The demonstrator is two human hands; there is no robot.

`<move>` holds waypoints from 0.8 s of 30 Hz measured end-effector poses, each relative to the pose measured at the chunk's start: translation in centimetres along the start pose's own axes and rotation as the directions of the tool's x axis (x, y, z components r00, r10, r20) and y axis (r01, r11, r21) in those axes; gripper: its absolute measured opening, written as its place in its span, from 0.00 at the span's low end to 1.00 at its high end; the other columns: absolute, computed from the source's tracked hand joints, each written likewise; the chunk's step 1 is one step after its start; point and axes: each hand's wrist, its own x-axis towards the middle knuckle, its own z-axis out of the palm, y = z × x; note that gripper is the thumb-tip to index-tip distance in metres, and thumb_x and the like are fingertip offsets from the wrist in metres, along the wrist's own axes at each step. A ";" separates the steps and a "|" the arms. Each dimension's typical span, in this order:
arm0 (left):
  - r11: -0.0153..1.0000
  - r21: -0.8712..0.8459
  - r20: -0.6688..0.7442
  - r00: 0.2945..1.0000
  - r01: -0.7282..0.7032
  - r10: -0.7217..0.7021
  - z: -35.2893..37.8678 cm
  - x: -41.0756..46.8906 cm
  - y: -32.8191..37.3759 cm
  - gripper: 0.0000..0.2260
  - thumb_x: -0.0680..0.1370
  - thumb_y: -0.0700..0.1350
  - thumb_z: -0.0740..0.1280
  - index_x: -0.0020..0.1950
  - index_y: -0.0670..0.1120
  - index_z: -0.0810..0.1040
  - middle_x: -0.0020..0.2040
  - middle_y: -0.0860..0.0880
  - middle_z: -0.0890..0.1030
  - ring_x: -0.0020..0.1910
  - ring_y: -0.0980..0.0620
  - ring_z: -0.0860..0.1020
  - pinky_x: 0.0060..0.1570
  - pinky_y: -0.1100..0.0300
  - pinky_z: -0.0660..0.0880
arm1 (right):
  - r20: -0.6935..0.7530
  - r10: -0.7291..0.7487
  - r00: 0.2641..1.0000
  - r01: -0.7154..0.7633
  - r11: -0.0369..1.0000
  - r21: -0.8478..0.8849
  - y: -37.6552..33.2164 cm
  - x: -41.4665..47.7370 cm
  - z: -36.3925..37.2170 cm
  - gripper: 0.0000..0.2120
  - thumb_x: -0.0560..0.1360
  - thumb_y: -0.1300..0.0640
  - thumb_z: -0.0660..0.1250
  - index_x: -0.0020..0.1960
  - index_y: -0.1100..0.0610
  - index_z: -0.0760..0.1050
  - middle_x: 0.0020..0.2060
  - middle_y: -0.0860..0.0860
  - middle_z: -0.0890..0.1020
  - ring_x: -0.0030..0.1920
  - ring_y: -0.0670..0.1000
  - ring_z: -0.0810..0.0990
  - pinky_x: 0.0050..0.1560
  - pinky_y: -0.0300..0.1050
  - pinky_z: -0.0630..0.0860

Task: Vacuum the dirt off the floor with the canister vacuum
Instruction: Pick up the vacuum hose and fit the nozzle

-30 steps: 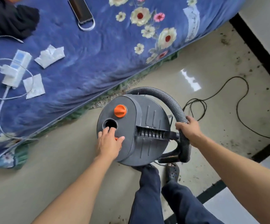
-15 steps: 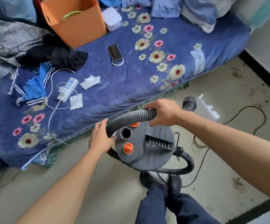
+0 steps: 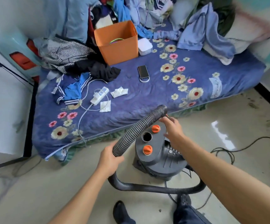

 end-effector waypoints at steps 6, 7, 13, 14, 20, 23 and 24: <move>0.987 0.156 0.484 0.874 -0.040 -0.041 -4.7 -1.6 -8.1 0.18 0.66 0.45 0.75 0.52 0.55 0.74 0.47 0.55 0.80 0.48 0.56 0.78 0.46 0.62 0.75 | 0.170 0.149 0.974 -0.222 0.773 0.595 0.1 -1.9 10.1 0.10 0.76 0.54 0.70 0.44 0.57 0.71 0.30 0.54 0.74 0.26 0.51 0.75 0.33 0.43 0.76; 0.977 0.208 0.562 0.824 -0.052 -0.076 -6.2 -1.2 -9.8 0.21 0.64 0.47 0.75 0.54 0.55 0.74 0.53 0.53 0.79 0.53 0.55 0.77 0.51 0.63 0.74 | 0.130 0.118 0.984 -0.166 0.863 0.478 0.7 -2.5 12.1 0.09 0.76 0.59 0.70 0.42 0.58 0.70 0.29 0.54 0.73 0.24 0.51 0.74 0.29 0.41 0.75; 0.961 -0.050 0.392 0.890 0.273 -0.233 -14.9 4.3 -14.2 0.09 0.77 0.41 0.70 0.56 0.44 0.76 0.51 0.42 0.78 0.47 0.49 0.76 0.43 0.62 0.72 | 0.145 -0.190 0.971 0.219 0.949 -0.227 7.0 -7.0 16.3 0.12 0.71 0.70 0.69 0.50 0.63 0.69 0.30 0.56 0.73 0.25 0.53 0.72 0.25 0.43 0.73; 0.929 -0.138 0.371 0.887 0.344 -0.274 -15.4 5.3 -13.8 0.07 0.80 0.45 0.66 0.56 0.44 0.76 0.50 0.41 0.79 0.47 0.48 0.77 0.45 0.58 0.72 | 0.174 -0.205 0.963 0.250 0.921 -0.298 7.9 -7.7 16.1 0.14 0.70 0.70 0.70 0.52 0.64 0.70 0.32 0.56 0.73 0.26 0.53 0.73 0.26 0.44 0.73; 0.405 -0.640 0.592 0.755 0.653 -0.281 -13.0 9.6 -11.2 0.35 0.74 0.72 0.53 0.55 0.40 0.75 0.50 0.38 0.80 0.51 0.39 0.79 0.55 0.44 0.73 | 0.349 -0.112 0.931 0.349 0.556 -0.754 12.7 -11.8 15.3 0.22 0.65 0.56 0.72 0.58 0.47 0.73 0.44 0.50 0.81 0.41 0.51 0.81 0.39 0.48 0.79; 0.288 -0.675 0.605 0.733 0.679 -0.311 -10.8 10.1 -10.6 0.28 0.74 0.67 0.62 0.56 0.43 0.75 0.51 0.40 0.80 0.51 0.40 0.79 0.59 0.42 0.73 | 0.311 -0.027 0.950 0.283 0.495 -0.822 14.2 -13.1 13.7 0.21 0.65 0.54 0.72 0.56 0.46 0.70 0.44 0.49 0.80 0.43 0.52 0.81 0.43 0.51 0.81; 0.279 -0.684 0.591 0.736 0.674 -0.329 -10.2 10.3 -10.4 0.21 0.75 0.61 0.65 0.51 0.44 0.75 0.45 0.42 0.79 0.45 0.43 0.79 0.55 0.46 0.75 | 0.289 -0.006 0.957 0.256 0.483 -0.837 15.0 -13.3 13.1 0.21 0.65 0.54 0.72 0.54 0.45 0.69 0.44 0.49 0.80 0.43 0.51 0.81 0.43 0.51 0.81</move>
